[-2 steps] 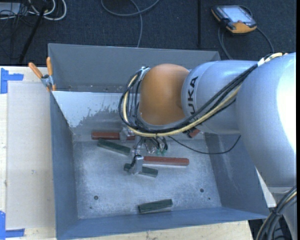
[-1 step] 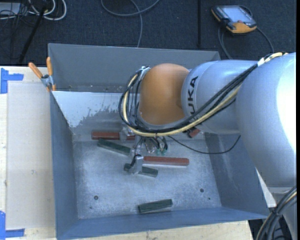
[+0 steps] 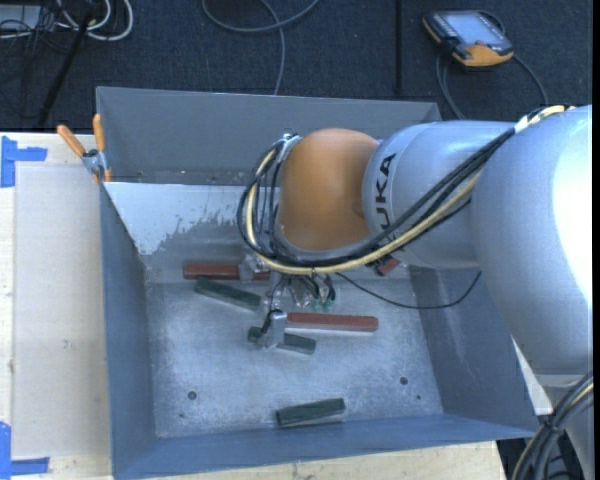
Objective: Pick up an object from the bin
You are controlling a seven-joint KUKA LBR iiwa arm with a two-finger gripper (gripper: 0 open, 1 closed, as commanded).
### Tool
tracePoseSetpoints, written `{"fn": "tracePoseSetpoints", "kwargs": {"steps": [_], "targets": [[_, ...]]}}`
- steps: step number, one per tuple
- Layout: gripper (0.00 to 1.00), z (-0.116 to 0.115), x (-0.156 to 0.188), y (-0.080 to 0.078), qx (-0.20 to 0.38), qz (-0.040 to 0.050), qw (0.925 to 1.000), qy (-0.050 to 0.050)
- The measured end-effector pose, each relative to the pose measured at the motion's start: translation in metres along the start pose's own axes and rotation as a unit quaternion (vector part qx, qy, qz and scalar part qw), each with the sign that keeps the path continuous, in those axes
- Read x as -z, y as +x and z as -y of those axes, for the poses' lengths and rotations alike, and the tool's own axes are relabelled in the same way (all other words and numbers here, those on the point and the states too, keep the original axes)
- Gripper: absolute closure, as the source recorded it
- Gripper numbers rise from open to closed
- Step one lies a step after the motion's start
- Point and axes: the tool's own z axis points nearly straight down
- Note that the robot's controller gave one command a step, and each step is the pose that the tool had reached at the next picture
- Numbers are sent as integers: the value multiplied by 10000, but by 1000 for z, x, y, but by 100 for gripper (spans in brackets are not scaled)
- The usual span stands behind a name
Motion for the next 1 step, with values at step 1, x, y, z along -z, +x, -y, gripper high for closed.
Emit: {"fn": "tracePoseSetpoints", "kwargs": {"steps": [1], "targets": [[0, -2, -9, 12, 1074, -11, 9942, 1]]}}
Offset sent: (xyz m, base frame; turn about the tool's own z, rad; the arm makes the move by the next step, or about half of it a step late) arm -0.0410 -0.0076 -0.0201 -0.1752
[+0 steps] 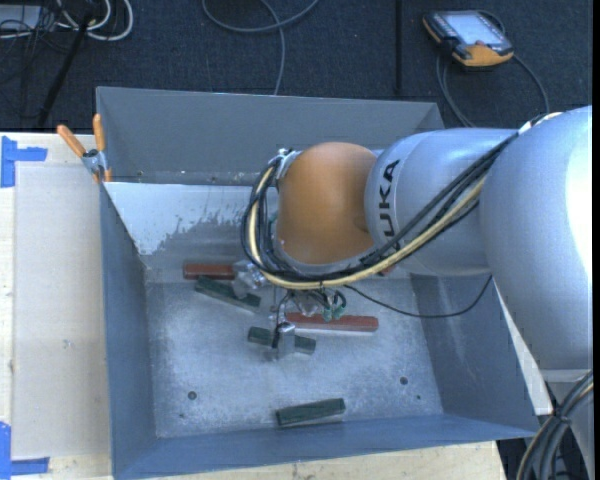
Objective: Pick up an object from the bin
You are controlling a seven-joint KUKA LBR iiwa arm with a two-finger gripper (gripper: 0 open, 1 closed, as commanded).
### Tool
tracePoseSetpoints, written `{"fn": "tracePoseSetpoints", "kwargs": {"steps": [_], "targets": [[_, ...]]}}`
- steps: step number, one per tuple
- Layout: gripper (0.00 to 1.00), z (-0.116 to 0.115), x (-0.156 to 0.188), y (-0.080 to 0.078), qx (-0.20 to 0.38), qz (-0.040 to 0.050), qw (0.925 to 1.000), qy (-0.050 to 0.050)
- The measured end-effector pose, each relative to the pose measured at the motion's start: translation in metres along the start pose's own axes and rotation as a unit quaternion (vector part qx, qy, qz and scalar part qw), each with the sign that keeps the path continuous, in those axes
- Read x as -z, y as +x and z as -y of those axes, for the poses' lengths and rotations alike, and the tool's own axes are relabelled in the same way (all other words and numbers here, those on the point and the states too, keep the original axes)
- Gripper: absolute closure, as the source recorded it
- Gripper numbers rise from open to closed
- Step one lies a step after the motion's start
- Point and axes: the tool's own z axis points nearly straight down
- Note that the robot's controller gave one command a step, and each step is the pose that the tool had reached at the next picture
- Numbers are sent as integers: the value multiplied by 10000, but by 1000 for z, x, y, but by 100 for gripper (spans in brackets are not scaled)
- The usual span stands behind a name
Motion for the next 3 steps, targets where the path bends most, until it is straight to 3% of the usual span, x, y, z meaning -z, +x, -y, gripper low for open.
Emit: {"fn": "tracePoseSetpoints", "kwargs": {"steps": [1, 2, 3], "targets": [[100, -4, -10, 29, -208, 9, 9998, -9], [100, -4, -10, 29, -212, 9, 9998, -10], [100, 28, 146, 12, -366, 32, 9993, 3]]}}
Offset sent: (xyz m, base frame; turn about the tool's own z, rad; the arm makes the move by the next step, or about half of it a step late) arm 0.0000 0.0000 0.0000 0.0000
